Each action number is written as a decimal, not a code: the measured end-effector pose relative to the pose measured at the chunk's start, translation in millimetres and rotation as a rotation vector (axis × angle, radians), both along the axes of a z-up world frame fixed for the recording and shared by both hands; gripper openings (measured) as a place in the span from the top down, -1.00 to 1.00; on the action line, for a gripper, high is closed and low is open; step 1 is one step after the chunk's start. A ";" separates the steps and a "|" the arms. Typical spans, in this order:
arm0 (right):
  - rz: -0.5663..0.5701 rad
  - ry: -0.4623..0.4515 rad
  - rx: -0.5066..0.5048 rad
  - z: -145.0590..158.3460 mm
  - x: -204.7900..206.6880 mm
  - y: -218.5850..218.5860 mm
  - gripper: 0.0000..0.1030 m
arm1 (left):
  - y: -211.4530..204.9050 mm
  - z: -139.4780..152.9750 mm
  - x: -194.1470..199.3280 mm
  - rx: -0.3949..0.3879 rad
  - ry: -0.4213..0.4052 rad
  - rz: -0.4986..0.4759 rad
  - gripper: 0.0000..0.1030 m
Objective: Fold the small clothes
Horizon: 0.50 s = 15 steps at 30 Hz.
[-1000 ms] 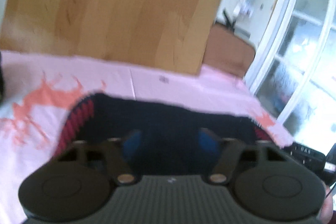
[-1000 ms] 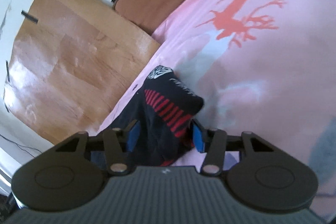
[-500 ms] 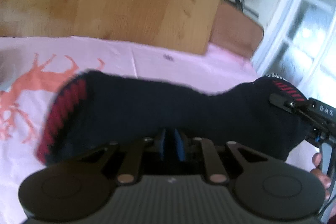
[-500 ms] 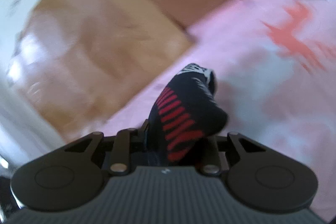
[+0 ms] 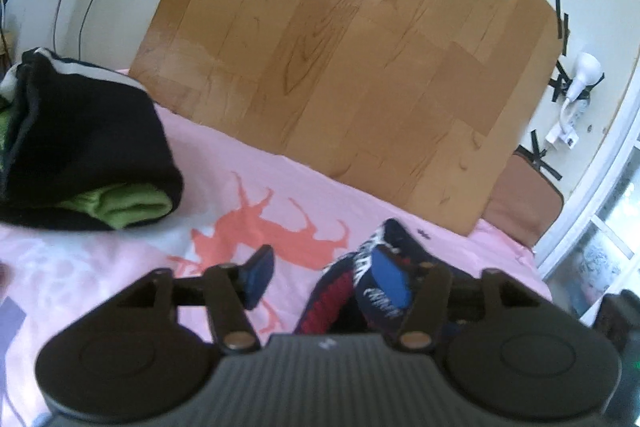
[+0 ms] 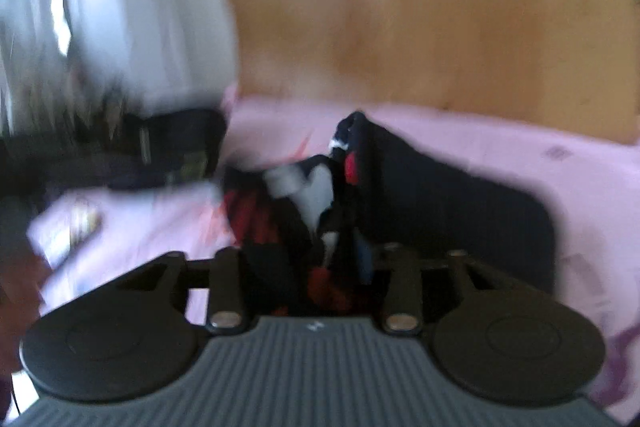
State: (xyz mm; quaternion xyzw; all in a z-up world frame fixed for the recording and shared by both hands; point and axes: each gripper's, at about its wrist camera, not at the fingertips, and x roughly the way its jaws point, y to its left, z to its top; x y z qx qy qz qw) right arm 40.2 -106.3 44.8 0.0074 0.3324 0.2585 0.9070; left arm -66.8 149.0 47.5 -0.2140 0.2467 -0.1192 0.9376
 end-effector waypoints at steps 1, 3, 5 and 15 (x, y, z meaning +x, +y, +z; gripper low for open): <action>0.020 -0.041 -0.016 0.4 -5.9 6.2 -0.61 | -2.7 -0.2 3.0 0.002 0.003 -0.004 -0.28; 0.115 -0.032 0.034 5.5 -15.7 9.4 -0.72 | -7.6 -1.3 4.9 0.003 0.009 -0.018 -0.52; 0.180 -0.029 0.091 11.4 -26.6 2.8 -0.72 | -17.9 -0.3 12.6 0.003 0.015 -0.045 -0.71; -0.002 0.006 0.348 28.3 -55.6 -108.7 -0.63 | -74.6 -18.0 56.9 0.151 0.171 -0.118 -0.99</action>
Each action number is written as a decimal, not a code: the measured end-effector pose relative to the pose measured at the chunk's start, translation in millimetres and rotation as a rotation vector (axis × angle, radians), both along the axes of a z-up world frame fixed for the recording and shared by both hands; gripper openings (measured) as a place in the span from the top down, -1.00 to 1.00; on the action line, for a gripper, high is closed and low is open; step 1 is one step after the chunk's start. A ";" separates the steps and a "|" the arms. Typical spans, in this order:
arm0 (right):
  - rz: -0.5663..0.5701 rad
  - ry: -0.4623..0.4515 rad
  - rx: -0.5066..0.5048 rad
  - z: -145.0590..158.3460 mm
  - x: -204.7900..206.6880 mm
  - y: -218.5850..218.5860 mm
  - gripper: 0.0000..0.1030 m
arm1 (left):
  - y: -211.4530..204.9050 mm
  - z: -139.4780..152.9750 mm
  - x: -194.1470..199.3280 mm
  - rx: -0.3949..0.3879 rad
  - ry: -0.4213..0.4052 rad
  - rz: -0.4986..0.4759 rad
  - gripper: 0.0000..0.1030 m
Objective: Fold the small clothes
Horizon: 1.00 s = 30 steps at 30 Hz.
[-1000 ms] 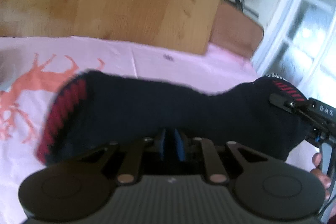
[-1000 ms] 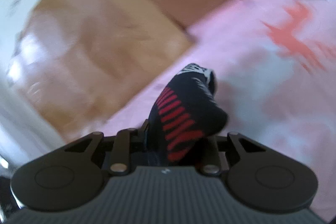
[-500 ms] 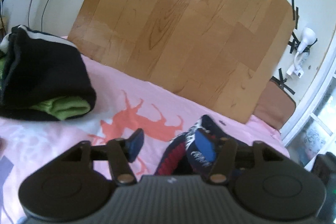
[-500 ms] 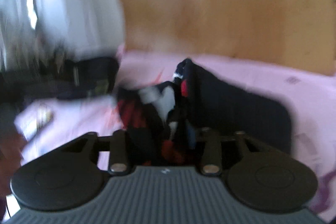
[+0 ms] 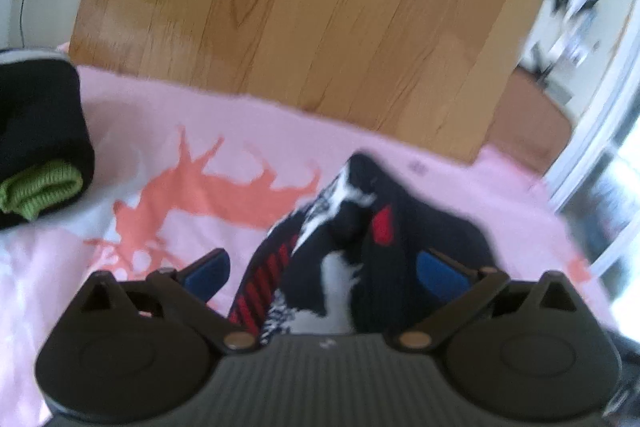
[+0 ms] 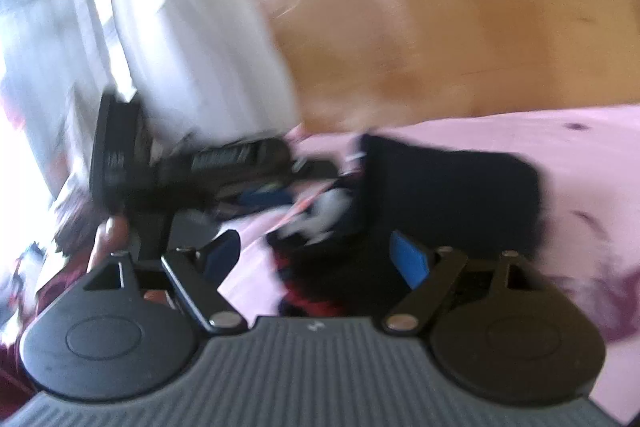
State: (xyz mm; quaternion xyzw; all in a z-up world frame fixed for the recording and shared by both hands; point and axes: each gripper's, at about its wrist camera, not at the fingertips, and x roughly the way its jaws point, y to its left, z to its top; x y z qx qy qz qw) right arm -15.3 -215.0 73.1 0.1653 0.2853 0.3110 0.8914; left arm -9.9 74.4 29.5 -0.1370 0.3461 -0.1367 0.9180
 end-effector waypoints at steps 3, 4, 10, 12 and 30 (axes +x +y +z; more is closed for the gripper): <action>-0.141 0.045 0.026 -7.2 2.6 -35.5 -0.64 | 5.2 -16.7 6.6 -0.030 0.081 -0.017 -0.99; -0.187 0.074 0.037 -11.1 5.5 -40.6 -0.64 | 9.4 -23.0 7.4 -0.063 0.110 -0.033 -1.00; -0.237 0.263 0.179 -50.0 19.1 -68.2 -0.64 | 15.6 -31.0 -4.6 -0.143 0.130 -0.095 -0.98; -0.206 0.296 0.197 -59.8 28.7 -61.4 -0.63 | 11.3 -32.8 -9.6 -0.151 0.118 -0.109 -0.97; -0.061 -0.111 0.040 3.2 114.0 3.4 -0.09 | 20.8 44.1 68.3 -0.257 -0.188 0.071 -0.30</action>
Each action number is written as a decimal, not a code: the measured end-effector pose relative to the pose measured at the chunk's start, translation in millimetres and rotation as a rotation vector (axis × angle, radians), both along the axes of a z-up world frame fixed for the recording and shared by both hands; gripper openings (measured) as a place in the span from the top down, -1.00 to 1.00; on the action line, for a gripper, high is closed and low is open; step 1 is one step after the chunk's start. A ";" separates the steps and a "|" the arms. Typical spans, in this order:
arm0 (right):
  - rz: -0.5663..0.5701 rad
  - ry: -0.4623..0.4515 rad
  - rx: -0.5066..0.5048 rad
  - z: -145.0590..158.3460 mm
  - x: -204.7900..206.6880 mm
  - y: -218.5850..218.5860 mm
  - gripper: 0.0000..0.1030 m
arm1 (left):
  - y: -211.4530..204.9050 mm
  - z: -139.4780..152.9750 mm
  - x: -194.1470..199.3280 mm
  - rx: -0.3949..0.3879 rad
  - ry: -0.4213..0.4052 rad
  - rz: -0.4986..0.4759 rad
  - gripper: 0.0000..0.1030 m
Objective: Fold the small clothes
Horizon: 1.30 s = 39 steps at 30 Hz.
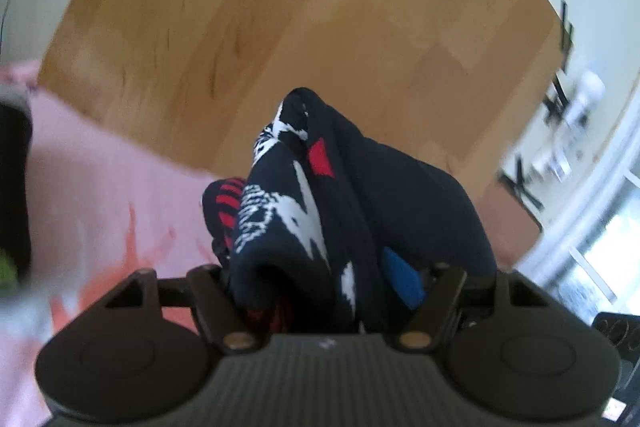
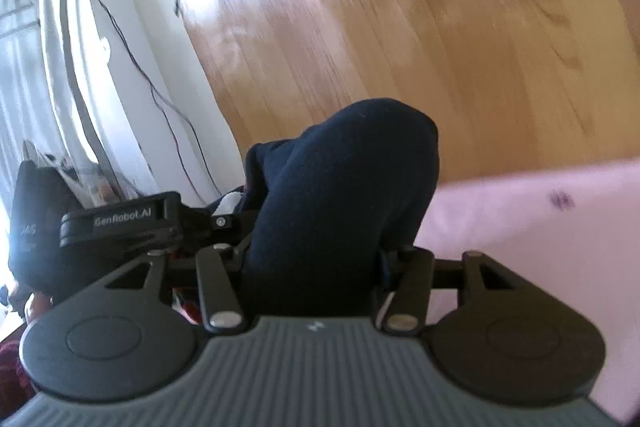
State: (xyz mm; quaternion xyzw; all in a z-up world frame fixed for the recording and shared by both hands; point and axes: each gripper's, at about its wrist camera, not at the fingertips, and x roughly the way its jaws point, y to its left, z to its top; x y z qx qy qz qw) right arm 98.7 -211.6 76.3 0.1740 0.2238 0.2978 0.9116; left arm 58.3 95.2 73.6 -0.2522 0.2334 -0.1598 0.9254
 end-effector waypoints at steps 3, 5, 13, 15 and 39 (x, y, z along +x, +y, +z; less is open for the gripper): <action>0.026 -0.037 0.032 10.4 41.2 14.2 -0.09 | 18.1 18.0 28.5 -0.006 -0.027 0.067 -0.30; 0.050 -0.057 0.060 13.3 69.1 26.1 -0.09 | 29.7 26.6 46.8 0.004 -0.053 0.119 -0.30; 0.099 0.014 0.135 -21.3 159.0 58.5 -0.10 | 43.6 -26.8 136.2 0.036 0.118 0.238 -0.29; 0.027 0.077 -0.018 -44.9 176.1 68.4 -0.13 | 34.9 -66.0 162.2 0.047 0.247 0.227 -0.25; -0.190 0.149 -0.240 -45.8 41.9 29.7 -0.51 | -27.1 -55.5 17.3 0.412 0.191 0.310 -0.79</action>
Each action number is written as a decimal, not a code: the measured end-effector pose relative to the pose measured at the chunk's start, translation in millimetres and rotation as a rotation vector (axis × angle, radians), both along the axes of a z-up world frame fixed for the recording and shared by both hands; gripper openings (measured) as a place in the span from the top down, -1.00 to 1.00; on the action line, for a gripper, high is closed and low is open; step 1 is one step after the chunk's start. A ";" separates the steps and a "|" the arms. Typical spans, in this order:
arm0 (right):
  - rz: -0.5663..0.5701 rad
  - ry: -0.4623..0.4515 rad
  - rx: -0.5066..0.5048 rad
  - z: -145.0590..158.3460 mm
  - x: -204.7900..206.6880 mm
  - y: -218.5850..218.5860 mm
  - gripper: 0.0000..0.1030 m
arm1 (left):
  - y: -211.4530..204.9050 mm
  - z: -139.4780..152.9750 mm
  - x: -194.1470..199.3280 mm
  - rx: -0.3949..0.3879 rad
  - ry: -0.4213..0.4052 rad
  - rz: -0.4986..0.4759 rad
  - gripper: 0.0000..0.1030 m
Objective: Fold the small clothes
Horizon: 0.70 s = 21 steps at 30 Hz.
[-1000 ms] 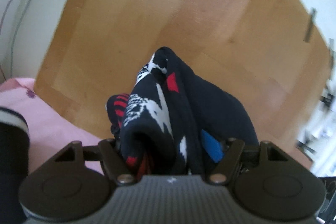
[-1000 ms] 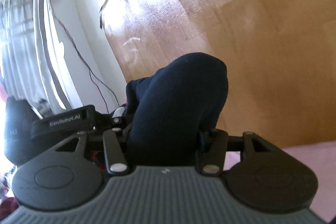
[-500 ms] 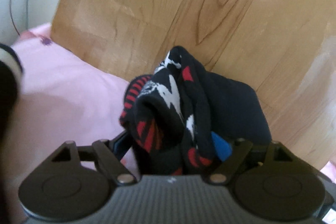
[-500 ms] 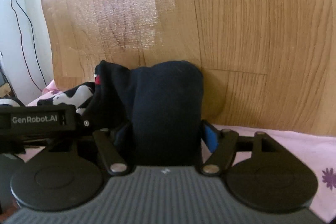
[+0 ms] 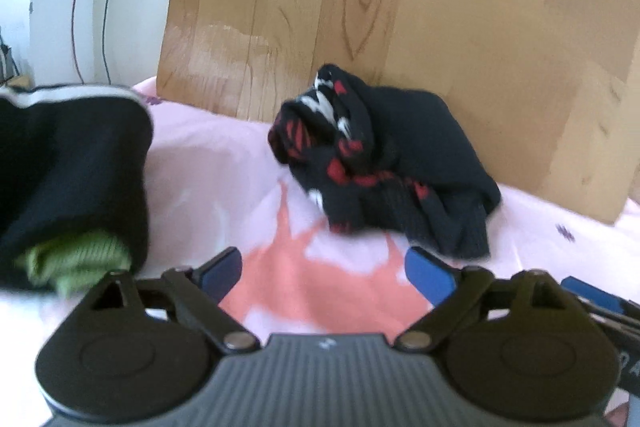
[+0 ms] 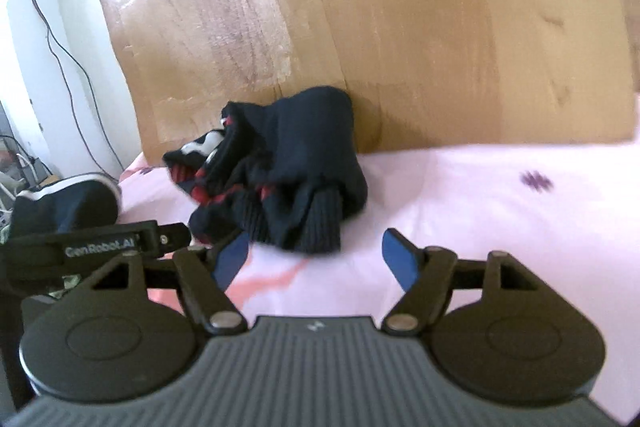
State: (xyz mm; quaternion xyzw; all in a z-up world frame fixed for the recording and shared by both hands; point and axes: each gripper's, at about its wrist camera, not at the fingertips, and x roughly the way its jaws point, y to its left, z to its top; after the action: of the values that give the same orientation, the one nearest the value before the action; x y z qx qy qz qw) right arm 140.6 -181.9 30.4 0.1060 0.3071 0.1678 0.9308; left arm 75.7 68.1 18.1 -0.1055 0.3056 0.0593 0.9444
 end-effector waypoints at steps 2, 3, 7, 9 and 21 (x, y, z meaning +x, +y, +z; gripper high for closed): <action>-0.008 0.006 0.011 0.5 -17.0 0.0 -0.52 | -3.7 -1.8 -15.0 0.005 0.009 -0.006 -0.79; -0.010 0.011 0.015 0.4 -24.1 0.2 -0.53 | -5.5 -1.3 -23.1 0.007 0.010 -0.006 -0.79; -0.021 0.023 0.027 1.8 -54.4 -4.1 -0.54 | -10.4 -2.7 -48.6 0.023 0.012 -0.011 -0.83; -0.027 0.027 0.035 1.6 -67.6 -6.6 -0.55 | -12.8 -3.7 -59.5 0.030 0.015 -0.014 -0.83; -0.037 -0.089 -0.018 4.6 -117.0 -4.6 -0.68 | -25.4 -16.7 -90.5 0.092 0.027 -0.022 -0.92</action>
State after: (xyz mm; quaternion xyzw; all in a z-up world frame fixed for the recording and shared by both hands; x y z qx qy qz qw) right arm 23.6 -186.5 35.0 0.0957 0.2648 0.1521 0.9474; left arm -14.8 42.7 1.4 -0.0579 0.3165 0.0641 0.9447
